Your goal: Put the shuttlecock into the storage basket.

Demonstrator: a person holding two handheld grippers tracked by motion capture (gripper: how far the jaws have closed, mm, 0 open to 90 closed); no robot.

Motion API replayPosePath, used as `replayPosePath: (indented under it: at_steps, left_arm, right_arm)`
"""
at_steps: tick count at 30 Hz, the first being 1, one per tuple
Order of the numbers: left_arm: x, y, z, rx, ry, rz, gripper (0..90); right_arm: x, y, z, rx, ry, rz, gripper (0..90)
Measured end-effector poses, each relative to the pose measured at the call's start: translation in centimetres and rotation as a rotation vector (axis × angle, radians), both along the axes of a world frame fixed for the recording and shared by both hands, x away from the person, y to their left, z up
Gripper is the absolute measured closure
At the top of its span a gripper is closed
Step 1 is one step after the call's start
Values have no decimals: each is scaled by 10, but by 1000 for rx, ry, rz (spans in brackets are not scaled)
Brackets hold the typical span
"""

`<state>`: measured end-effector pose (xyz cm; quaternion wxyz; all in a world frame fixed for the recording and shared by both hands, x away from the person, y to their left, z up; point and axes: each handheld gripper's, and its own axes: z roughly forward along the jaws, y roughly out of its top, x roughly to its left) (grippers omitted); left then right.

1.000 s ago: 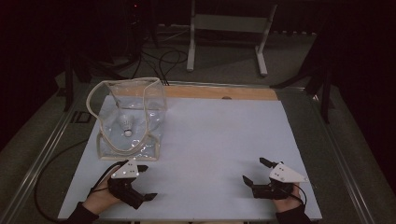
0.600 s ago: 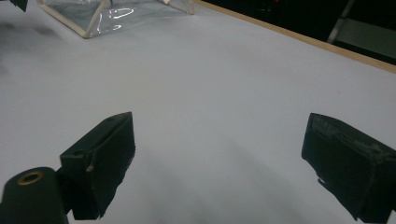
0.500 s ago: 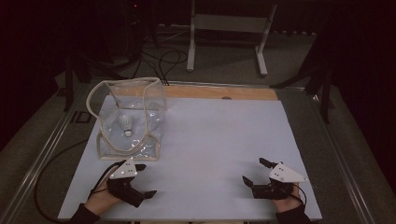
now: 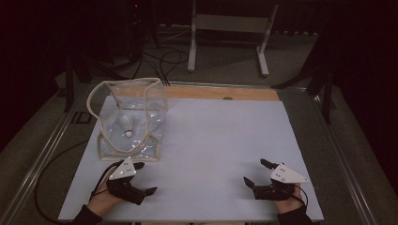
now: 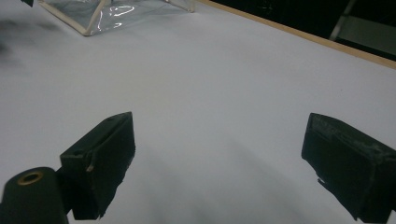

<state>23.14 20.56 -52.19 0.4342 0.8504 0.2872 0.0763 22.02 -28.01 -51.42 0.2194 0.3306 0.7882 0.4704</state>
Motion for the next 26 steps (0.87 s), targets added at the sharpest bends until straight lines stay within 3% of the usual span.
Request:
replayPosePath:
  at_steps: [3,5,18,19,21,24,26]
  left_arm:
    - [-1,-1,-1,6,9,1,7]
    - [-2,-3,-1,10,-13,11,7]
    - [-2,-1,-2,-14,-12,20,7]
    - [-2,-1,-2,-19,-6,15,7]
    - [-3,-1,2,-79,19,1,7]
    - [-4,-2,4,-76,-5,-11,7]
    - [-3,0,1,-81,14,-4,6]
  right_arm:
    - [0,0,0,-2,-2,0,98]
    - [0,0,-1,-1,-4,-1,98]
    - [0,0,-1,-1,3,-5,98]
    - [0,0,-1,0,3,-5,98]
    - [0,0,0,2,2,1,98]
    - [-1,1,1,3,-7,6,97]
    - [0,1,0,-2,2,9,97]
